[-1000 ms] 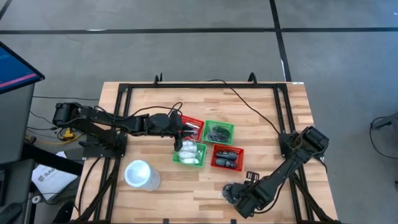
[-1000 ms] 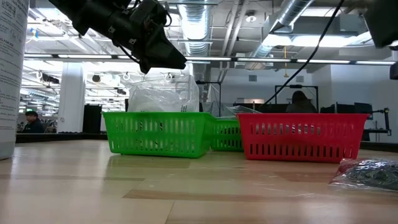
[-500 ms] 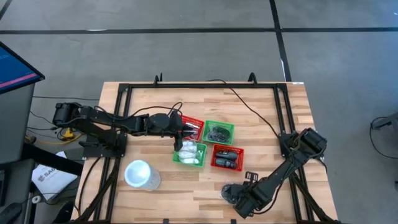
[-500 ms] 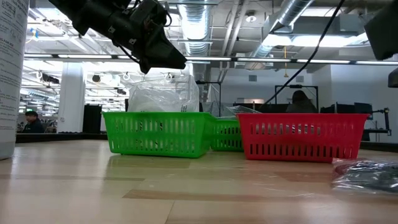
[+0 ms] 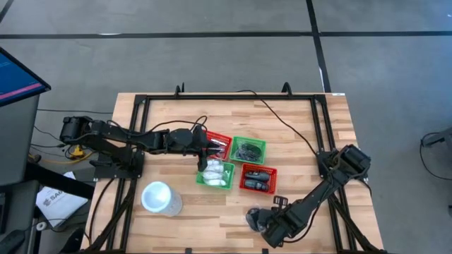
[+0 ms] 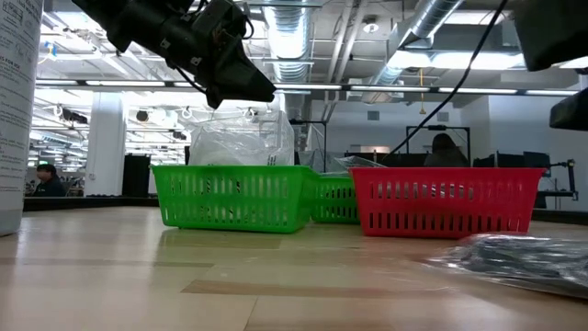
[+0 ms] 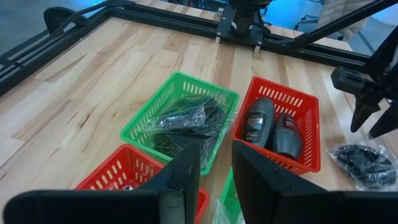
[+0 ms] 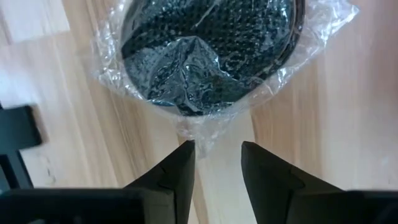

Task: Pick & Place Travel size toiletries
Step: Put the black hairbrush into the top right green bin

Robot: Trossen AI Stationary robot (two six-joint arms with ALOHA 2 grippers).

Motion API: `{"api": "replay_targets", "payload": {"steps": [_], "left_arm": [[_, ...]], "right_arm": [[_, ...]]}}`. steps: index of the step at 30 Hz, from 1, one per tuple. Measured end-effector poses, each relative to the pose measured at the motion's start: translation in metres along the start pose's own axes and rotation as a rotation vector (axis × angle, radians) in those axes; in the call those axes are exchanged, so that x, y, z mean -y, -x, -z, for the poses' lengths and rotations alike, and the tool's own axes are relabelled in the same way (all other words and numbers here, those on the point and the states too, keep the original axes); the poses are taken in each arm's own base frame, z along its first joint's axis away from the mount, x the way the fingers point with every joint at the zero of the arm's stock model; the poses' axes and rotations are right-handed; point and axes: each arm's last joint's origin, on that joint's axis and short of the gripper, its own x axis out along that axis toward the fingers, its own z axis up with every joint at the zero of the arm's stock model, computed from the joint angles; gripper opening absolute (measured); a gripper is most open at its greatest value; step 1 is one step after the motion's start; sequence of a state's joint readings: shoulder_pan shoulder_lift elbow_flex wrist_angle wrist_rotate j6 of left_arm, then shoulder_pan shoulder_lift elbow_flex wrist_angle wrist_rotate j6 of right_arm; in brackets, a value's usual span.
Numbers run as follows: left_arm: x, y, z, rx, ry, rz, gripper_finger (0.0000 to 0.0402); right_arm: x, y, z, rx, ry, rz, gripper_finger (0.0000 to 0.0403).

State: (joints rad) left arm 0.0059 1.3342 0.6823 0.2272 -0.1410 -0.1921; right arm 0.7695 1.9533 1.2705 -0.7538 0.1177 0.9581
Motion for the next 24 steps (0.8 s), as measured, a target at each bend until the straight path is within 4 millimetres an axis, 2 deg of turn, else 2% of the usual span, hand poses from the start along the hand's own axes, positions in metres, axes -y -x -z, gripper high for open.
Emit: {"api": "replay_targets", "payload": {"steps": [15, 24], "left_arm": [[0.001, 0.000, 0.000, -0.003, 0.024, 0.013, 0.0085], [0.029, 0.005, 0.005, -0.024, -0.012, 0.173, 0.0085]], "right_arm": [[0.002, 0.000, -0.005, 0.028, 0.000, 0.009, 0.0119], [0.006, -0.001, -0.010, 0.031, -0.017, 0.009, 0.0130]]}}
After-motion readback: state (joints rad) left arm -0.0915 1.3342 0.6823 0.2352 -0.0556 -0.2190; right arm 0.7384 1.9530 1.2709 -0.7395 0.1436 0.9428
